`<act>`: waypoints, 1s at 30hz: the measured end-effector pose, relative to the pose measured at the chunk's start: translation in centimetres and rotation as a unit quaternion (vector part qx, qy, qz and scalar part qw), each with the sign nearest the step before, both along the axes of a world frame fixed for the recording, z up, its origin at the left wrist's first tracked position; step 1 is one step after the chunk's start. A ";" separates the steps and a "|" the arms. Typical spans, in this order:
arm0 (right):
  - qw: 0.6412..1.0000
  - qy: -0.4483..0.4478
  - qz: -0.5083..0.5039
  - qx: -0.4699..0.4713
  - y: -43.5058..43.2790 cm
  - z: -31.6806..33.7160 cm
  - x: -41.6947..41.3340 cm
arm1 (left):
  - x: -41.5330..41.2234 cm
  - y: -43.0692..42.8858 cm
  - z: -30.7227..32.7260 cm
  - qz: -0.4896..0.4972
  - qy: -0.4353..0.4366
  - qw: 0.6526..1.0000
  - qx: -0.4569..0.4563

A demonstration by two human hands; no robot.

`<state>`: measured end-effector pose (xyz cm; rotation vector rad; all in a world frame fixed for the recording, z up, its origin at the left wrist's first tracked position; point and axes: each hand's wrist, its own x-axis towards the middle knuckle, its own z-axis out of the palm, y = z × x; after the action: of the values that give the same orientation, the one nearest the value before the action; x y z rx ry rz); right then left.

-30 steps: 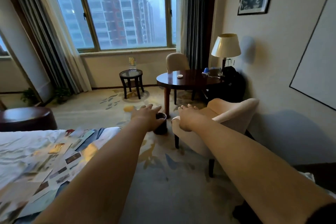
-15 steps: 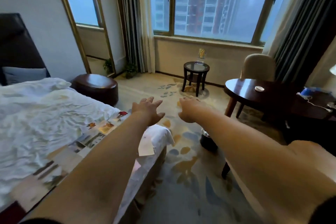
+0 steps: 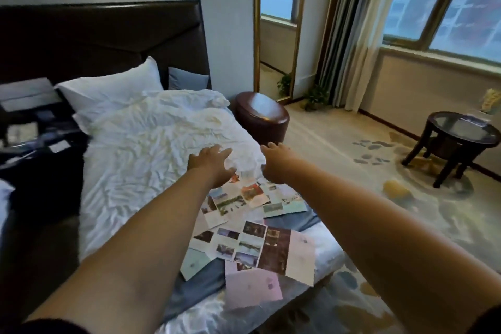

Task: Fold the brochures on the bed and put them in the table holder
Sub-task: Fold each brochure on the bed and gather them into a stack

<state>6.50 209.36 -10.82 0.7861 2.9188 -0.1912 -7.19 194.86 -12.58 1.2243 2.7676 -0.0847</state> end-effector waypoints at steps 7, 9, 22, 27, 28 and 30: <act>0.990 -0.004 0.144 -0.004 4.7 -3.9 -13.4 | -8.9 2.1 -4.4 0.099 -0.015 0.994 -0.038; 0.984 -0.015 0.180 -0.007 5.7 -5.4 -16.9 | -11.2 2.8 -5.8 0.133 -0.019 0.990 -0.048; 0.960 -0.112 0.254 -0.042 6.5 -13.8 -28.3 | -19.9 3.3 -14.8 0.214 -0.091 0.967 -0.100; 0.956 -0.157 0.241 -0.055 6.3 -17.8 -29.1 | -21.0 2.8 -17.3 0.188 -0.138 0.966 -0.109; 0.955 -0.165 0.240 -0.059 6.1 -19.0 -29.1 | -21.1 2.5 -18.3 0.187 -0.150 0.964 -0.112; 0.953 -0.178 0.234 -0.077 5.9 -21.5 -29.0 | -21.6 1.8 -20.2 0.189 -0.169 0.961 -0.115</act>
<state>-22.52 215.22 -32.36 0.0782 2.6082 -0.2030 -28.79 196.68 -32.78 0.5790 2.5449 -0.1423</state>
